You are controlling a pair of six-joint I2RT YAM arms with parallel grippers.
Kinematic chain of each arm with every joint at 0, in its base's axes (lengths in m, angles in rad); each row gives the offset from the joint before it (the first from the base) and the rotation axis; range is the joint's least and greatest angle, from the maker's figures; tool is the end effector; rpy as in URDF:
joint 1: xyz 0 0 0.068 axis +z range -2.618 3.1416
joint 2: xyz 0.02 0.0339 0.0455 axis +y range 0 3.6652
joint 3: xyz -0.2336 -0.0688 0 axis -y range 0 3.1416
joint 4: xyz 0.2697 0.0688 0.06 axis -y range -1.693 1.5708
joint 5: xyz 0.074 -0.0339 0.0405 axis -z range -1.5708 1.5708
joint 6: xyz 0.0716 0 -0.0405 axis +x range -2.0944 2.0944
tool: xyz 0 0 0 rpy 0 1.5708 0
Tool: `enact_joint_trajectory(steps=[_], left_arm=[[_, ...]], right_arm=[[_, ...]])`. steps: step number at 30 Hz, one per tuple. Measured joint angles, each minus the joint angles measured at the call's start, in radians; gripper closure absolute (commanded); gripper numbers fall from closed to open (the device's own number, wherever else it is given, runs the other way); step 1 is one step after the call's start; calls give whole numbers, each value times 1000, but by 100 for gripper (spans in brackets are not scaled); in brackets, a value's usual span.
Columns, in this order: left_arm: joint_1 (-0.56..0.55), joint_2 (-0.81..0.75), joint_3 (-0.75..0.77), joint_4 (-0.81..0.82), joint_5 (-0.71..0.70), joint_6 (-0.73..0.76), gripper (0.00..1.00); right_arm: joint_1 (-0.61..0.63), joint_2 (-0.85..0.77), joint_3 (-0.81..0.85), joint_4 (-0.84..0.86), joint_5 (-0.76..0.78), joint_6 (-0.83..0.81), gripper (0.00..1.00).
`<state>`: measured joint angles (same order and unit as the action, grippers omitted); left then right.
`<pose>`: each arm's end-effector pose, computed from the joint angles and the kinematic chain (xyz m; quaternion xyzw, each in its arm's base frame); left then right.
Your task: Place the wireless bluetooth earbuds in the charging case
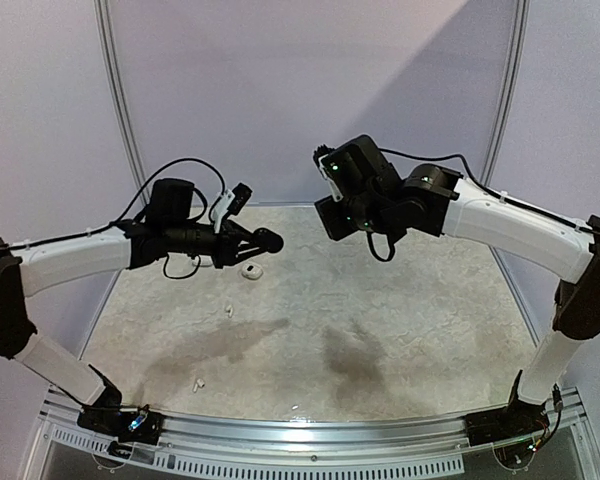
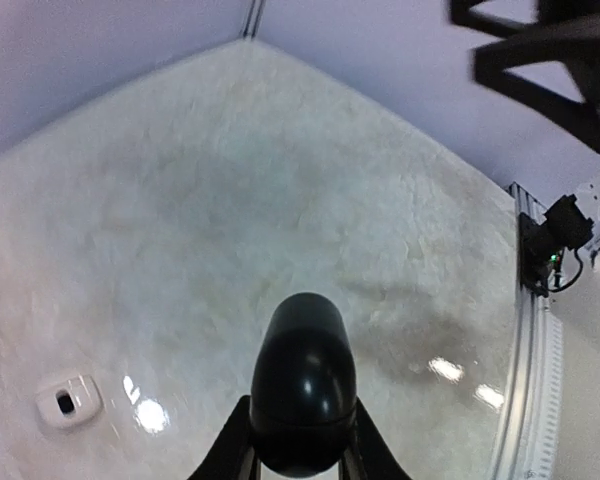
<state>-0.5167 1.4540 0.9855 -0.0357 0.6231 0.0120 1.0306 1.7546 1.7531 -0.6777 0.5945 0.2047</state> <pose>0.3065 -0.2222 0.2134 0.3646 0.7505 -0.3764 0.4027 0.2587 0.3535 0.3190 -0.2305 0.8409 0.0233 0.4891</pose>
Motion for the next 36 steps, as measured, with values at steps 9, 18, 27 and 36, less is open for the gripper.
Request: enact_joint_trajectory(steps=[9,18,27,36], left_arm=[[259,370,431,-578,34,-271,100],[503,337,326,-613,-11,-499,100],[635,406,233,-605,-46,-452,70],[639,405,139,-554,-61,-470,1]], right_arm=[[-11,-60,-137,6,18,98,14],[-11,-90,-236,63,-8,135,6],[-11,-95,-246,111,-34,132,3],[-11,-95,-202,117,-55,127,1]])
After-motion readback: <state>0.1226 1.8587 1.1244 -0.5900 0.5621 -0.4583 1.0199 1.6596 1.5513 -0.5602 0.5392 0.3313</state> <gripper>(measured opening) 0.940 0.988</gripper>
